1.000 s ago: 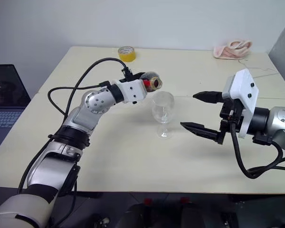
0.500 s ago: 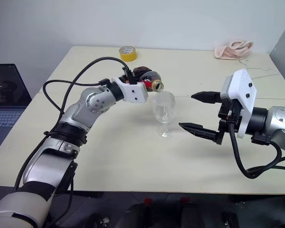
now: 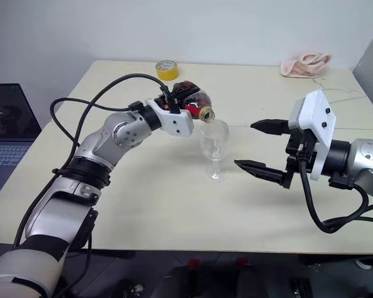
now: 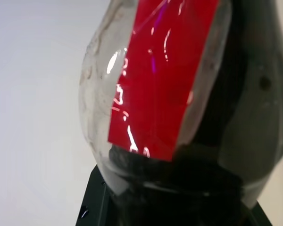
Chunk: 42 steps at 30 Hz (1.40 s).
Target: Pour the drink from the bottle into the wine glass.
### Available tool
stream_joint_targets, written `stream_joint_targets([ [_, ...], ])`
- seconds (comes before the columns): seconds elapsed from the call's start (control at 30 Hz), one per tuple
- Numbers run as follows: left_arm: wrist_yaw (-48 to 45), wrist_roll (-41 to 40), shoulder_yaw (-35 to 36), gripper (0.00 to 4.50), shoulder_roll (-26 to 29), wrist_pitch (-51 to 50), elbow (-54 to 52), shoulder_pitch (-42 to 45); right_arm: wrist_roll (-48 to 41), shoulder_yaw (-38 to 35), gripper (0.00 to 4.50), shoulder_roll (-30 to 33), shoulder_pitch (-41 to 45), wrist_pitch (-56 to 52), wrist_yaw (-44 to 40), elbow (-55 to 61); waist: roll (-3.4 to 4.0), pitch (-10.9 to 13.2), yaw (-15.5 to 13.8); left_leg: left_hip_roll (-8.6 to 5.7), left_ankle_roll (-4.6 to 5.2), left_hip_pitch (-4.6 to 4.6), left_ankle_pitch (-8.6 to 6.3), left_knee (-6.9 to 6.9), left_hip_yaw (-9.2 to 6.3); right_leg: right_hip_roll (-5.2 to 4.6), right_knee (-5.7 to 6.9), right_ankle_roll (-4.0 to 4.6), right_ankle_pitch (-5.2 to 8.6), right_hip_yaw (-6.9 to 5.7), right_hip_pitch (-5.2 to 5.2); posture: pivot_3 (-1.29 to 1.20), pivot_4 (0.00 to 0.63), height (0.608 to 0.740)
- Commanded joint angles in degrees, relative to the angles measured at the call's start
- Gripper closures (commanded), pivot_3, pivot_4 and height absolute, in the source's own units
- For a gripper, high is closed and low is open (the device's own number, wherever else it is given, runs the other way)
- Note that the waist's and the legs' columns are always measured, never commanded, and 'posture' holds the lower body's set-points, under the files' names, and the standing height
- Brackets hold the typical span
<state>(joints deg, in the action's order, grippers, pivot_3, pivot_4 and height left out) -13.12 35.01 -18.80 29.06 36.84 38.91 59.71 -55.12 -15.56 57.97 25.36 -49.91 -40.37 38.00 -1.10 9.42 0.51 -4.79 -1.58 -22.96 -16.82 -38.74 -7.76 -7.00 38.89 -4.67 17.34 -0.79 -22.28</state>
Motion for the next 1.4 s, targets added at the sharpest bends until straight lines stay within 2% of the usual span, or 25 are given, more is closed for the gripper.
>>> stream_joint_targets([
  [0.03, 2.7, 0.9, 0.3, 3.38, 1.0, 1.5, -0.9, 3.2, 0.2, -1.0, 0.0, 0.4, 0.3, 0.9, 0.4, 1.0, 0.0, 0.0, 0.0, 0.0, 0.0, 0.0, 0.0, 0.0, 0.0, 0.0, 0.0, 0.0, 0.0, 0.0, 0.0, 0.0, 0.15, 0.74],
  [0.9, 8.5, 6.6, -1.5, 3.38, 3.2, 4.4, 1.1, 6.2, 0.6, -0.6, 0.0, 0.0, 0.4, 1.3, 0.8, 0.8, 0.0, 0.0, 0.0, -0.06, 0.0, 0.0, 0.0, -0.02, 0.0, -0.03, 0.05, -0.01, 0.0, 0.0, -0.01, 0.0, 0.15, 0.74],
  [1.4, 9.5, 7.2, -1.5, 3.38, 3.7, 4.6, 1.8, 6.4, 1.3, -0.7, 0.0, -0.1, 0.1, 1.8, 0.1, 0.5, 0.0, 0.0, 0.0, -0.48, 0.0, 0.0, 0.0, -0.03, -0.05, -0.08, 0.07, -0.01, 0.01, 0.02, -0.03, 0.0, 0.15, 0.74],
])
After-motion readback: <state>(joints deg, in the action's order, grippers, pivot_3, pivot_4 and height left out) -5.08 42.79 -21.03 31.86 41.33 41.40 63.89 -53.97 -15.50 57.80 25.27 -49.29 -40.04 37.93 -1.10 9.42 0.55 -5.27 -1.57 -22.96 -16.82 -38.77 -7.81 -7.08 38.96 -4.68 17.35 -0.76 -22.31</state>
